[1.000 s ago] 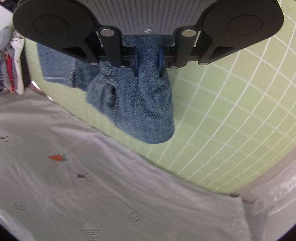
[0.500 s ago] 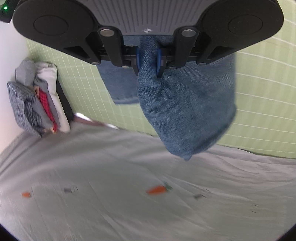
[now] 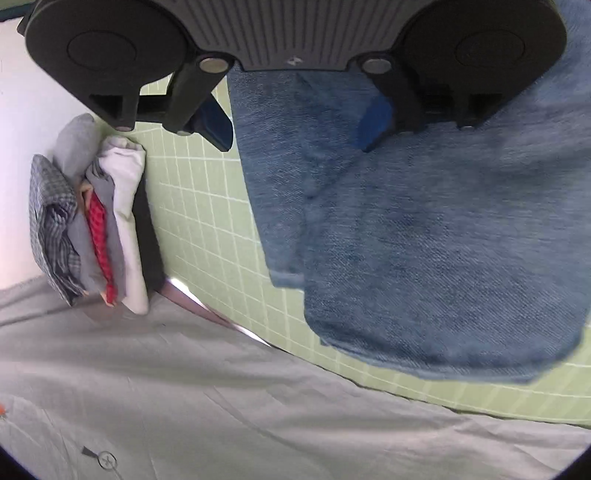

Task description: Fold clothes

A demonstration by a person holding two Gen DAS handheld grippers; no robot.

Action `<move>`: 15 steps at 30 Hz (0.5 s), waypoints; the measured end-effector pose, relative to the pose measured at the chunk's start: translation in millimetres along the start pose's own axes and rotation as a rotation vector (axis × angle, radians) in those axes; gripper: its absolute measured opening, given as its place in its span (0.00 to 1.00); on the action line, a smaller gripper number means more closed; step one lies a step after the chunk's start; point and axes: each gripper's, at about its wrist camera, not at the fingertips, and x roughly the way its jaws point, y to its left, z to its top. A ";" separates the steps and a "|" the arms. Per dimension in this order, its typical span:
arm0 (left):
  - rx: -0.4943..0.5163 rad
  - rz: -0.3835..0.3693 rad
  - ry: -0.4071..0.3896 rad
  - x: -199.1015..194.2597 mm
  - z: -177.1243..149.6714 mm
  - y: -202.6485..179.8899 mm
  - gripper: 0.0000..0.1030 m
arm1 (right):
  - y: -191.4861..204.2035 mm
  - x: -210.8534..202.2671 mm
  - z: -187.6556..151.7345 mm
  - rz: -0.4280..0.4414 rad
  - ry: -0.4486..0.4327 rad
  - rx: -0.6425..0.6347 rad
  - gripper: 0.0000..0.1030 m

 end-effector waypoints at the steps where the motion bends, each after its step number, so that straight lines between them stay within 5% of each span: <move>1: 0.019 0.026 -0.024 -9.2 1.0 -2.8 0.84 | 4.9 -2.5 2.3 0.010 -0.008 -0.005 1.00; 4: 0.136 0.080 -0.113 -43.5 4.9 -8.8 0.86 | 20.0 -9.3 8.0 0.048 -0.028 -0.030 1.00; 8: 0.205 0.248 -0.198 -79.5 3.1 2.8 0.92 | 46.0 -11.5 14.8 0.119 -0.031 -0.064 1.00; 10: 0.163 0.340 -0.200 -84.8 3.9 19.1 0.92 | 59.0 -12.7 18.2 0.155 -0.032 -0.080 1.00; 15: -0.010 0.437 -0.158 -91.5 -5.4 72.4 0.92 | 91.3 -15.1 26.7 0.245 -0.034 -0.121 0.99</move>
